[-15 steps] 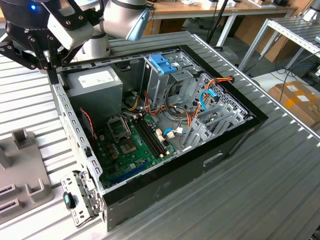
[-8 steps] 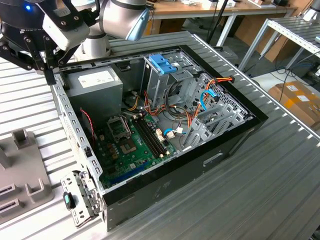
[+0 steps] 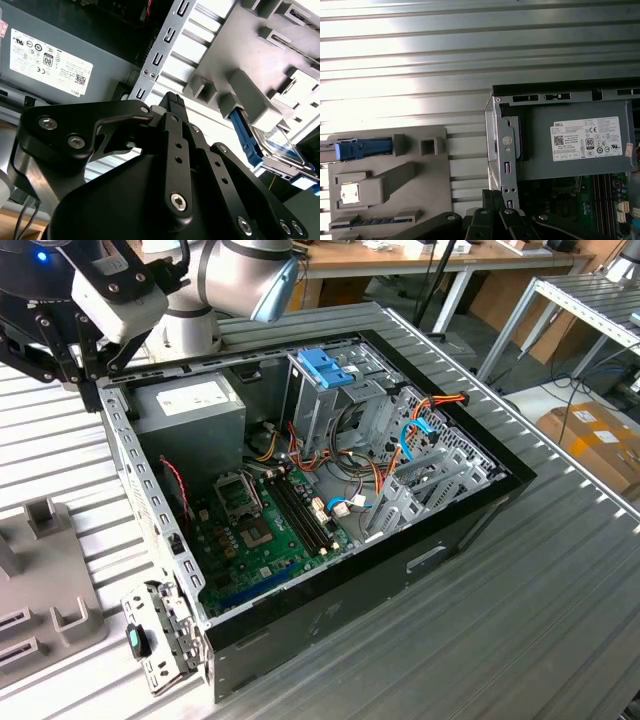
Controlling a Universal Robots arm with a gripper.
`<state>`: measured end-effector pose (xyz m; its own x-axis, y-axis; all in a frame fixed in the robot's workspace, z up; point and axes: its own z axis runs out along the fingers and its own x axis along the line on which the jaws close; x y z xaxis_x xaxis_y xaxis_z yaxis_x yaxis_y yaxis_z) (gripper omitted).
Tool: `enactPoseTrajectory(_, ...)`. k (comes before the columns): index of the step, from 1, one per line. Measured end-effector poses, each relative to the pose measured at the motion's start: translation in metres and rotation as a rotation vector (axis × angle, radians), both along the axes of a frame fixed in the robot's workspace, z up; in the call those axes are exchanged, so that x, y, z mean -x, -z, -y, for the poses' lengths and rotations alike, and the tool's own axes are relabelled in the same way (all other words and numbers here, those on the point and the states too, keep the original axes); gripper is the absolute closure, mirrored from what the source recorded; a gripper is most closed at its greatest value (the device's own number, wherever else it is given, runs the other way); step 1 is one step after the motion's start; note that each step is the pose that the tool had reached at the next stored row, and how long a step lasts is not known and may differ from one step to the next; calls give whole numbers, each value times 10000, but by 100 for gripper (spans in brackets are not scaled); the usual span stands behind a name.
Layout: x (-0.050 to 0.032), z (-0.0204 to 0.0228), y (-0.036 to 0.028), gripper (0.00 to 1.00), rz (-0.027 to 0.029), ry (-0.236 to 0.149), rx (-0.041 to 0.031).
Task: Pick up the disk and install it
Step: 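Reach for the disk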
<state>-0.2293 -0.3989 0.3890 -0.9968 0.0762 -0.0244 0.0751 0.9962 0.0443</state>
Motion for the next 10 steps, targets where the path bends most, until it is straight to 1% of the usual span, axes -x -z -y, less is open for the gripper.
enactPoseTrajectory(6,80,0,4,89,0,-1,-1)
enactPoseTrajectory(10,162,0,7,89,1,1,-1)
